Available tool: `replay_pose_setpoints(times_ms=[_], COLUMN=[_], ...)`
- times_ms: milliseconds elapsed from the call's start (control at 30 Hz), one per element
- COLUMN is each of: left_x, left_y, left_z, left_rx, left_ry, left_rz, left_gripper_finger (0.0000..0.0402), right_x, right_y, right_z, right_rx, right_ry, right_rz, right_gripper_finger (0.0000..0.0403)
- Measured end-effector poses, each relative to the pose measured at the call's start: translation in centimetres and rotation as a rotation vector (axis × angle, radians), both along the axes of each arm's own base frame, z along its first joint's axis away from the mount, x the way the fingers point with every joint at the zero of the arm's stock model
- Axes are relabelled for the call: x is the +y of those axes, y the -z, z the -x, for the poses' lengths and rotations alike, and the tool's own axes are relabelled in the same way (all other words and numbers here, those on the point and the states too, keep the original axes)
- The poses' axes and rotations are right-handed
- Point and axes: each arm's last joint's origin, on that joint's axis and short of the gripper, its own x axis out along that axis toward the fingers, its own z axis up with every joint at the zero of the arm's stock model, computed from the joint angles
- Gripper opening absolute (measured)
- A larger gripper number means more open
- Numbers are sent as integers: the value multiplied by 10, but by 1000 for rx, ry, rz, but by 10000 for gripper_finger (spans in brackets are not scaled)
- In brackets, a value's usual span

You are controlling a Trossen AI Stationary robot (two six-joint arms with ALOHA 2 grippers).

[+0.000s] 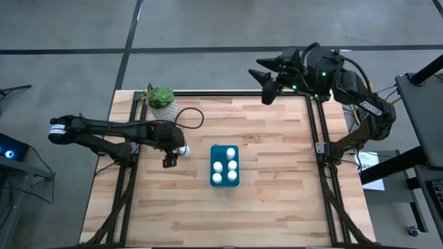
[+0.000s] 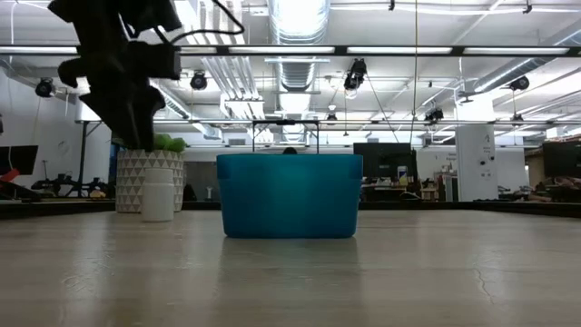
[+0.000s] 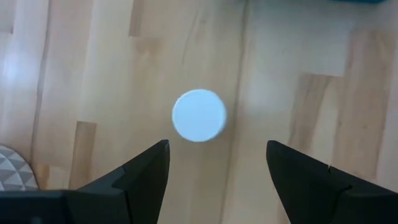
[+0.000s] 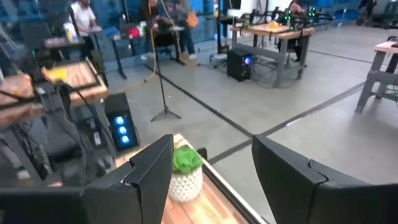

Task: Pick and place pill bottles into a basket
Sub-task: Put the white medicine bottle into the blue bin

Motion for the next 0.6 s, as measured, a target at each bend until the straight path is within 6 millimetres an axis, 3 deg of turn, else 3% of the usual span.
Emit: replay_pose_setpoints(times_ms=[300, 600], left_x=[12, 17], left_y=[2, 14], left_z=[-1, -15], left_rx=[-26, -6], left_ry=[-3, 54], left_rz=[-4, 31], left_gripper_finger=[249, 249], right_x=[-5, -16], right_y=[6, 14], right_z=[-8, -21], right_rx=[27, 45], right_ry=[9, 41], right_rz=[7, 0], right_gripper_finger=[210, 210])
